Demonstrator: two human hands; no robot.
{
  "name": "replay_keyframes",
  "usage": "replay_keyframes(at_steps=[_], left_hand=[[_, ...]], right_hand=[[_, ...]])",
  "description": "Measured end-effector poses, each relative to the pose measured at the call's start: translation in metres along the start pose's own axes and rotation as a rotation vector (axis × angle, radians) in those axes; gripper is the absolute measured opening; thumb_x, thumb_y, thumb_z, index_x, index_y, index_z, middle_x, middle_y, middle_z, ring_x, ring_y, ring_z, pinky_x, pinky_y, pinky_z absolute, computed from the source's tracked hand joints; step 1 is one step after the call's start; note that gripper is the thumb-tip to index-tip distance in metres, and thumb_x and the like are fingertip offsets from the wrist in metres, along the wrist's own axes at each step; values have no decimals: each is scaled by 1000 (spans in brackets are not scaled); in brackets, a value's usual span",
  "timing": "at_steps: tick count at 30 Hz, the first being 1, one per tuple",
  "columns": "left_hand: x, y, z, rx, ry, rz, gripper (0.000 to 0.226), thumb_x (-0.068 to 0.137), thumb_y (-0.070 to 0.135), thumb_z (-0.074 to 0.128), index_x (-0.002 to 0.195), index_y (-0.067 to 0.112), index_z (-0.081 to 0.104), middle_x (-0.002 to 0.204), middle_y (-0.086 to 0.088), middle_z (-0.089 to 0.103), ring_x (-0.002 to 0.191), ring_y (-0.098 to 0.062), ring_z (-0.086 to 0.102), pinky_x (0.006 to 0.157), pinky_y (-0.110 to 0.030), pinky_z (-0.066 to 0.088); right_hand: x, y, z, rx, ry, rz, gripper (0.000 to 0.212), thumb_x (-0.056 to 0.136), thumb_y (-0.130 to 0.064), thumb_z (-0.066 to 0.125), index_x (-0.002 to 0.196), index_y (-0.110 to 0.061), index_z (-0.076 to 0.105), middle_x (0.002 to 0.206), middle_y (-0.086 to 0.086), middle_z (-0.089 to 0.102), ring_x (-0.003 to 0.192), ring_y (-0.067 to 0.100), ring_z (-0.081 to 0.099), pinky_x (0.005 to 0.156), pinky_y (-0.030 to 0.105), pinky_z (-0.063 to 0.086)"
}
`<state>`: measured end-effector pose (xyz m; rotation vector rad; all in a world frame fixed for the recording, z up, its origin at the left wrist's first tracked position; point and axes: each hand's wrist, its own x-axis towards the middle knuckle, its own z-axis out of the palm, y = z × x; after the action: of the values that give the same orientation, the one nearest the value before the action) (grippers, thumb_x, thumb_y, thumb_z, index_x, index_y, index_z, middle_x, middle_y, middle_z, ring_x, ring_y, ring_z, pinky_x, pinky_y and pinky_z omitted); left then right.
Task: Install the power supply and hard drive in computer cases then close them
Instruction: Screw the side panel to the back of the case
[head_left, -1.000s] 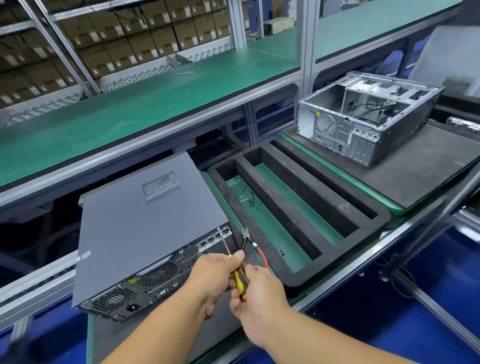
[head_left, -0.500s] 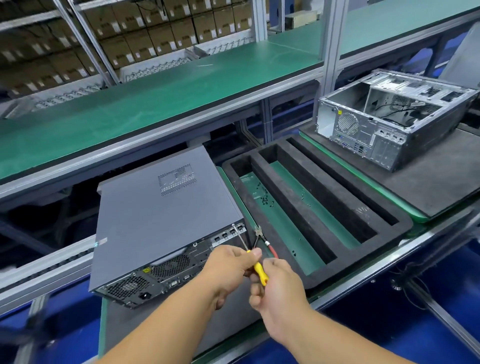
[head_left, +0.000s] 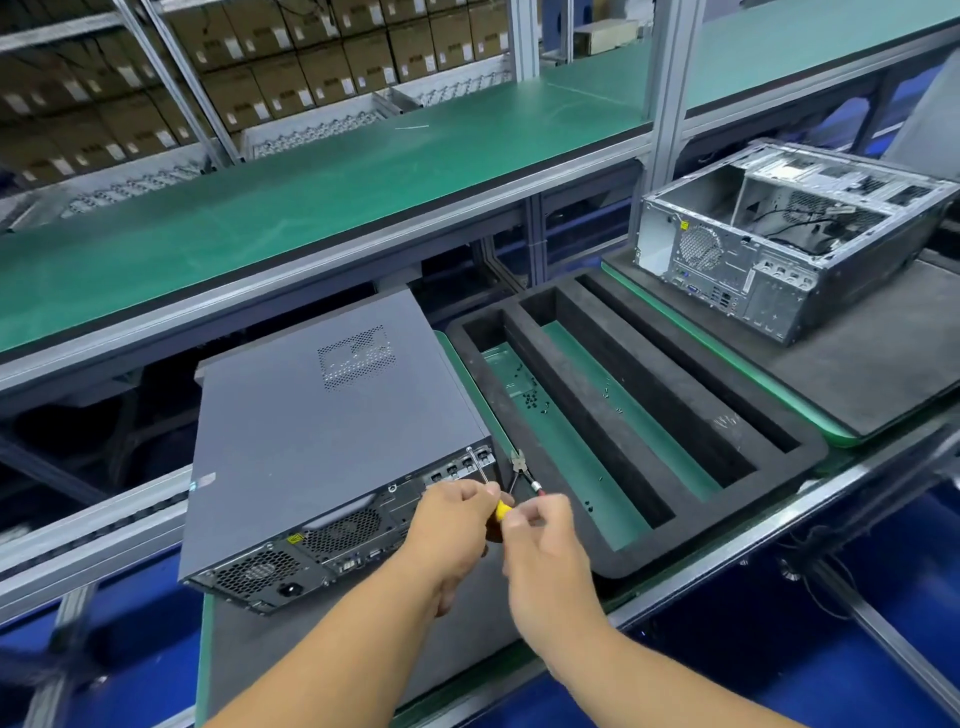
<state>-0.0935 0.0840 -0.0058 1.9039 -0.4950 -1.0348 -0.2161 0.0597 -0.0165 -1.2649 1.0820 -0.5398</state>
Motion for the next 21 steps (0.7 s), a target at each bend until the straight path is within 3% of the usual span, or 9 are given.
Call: replay_keyframes(at_steps=[2,5,7,11,14,16,18,21], left_hand=[[1,-1,2,-55,-5,-33,36,102,30,56,77,12,73,77,-11,72,71,-24,58,73,-40,48],[2,-2,1,-61,18,-33,36,100,35,60,81,5,66,66,-13,61,64,-25,50,69,-41,44],[2,-2,1,-73,26,-17,34,99,36,62,77,10,60,65,-12,54,65,-24,45,69,-39,40],[2,-3,11,-117,48,-15,34,100,36,58,73,17,55,68,-11,52,66,-23,45,70,-38,40],[1,-10,26,-117,25,-38,36,104,38,51,80,13,60,69,-6,61,62,-19,52,61,-32,41],[2,-16,38,-102,1,-87,34,105,38,49,95,12,66,72,-2,67,61,-15,55,55,-27,41],[4,-20,48,-58,-25,-130,28,104,34,51,101,12,67,75,-1,68,60,-13,55,52,-24,40],[10,-19,60,-48,-52,-156,21,101,22,54,97,6,67,76,-4,67,60,-13,51,48,-19,40]], right_hand=[[3,3,4,-148,-11,-97,8,103,-31,52,100,-29,44,92,-7,63,70,8,56,59,26,40],[3,-3,6,427,-170,286,12,108,-26,51,110,-14,52,68,0,55,47,11,37,42,24,26],[4,-5,2,795,-256,481,13,109,-22,49,105,-11,54,63,3,47,42,9,26,37,20,18],[11,-1,-10,925,-332,552,20,108,-25,50,95,-12,56,65,5,47,41,9,27,34,18,17],[23,10,-37,563,-236,388,18,105,-26,53,103,-8,57,66,10,55,43,14,31,38,21,20],[38,19,-72,105,-59,205,15,97,-34,59,99,-19,60,66,4,63,44,17,43,43,26,31],[59,28,-110,-367,115,68,3,95,-34,57,93,-32,57,71,-2,68,58,15,59,53,31,43],[93,40,-140,-813,101,25,6,98,-25,48,98,-30,51,78,-2,63,68,17,60,50,29,38]])
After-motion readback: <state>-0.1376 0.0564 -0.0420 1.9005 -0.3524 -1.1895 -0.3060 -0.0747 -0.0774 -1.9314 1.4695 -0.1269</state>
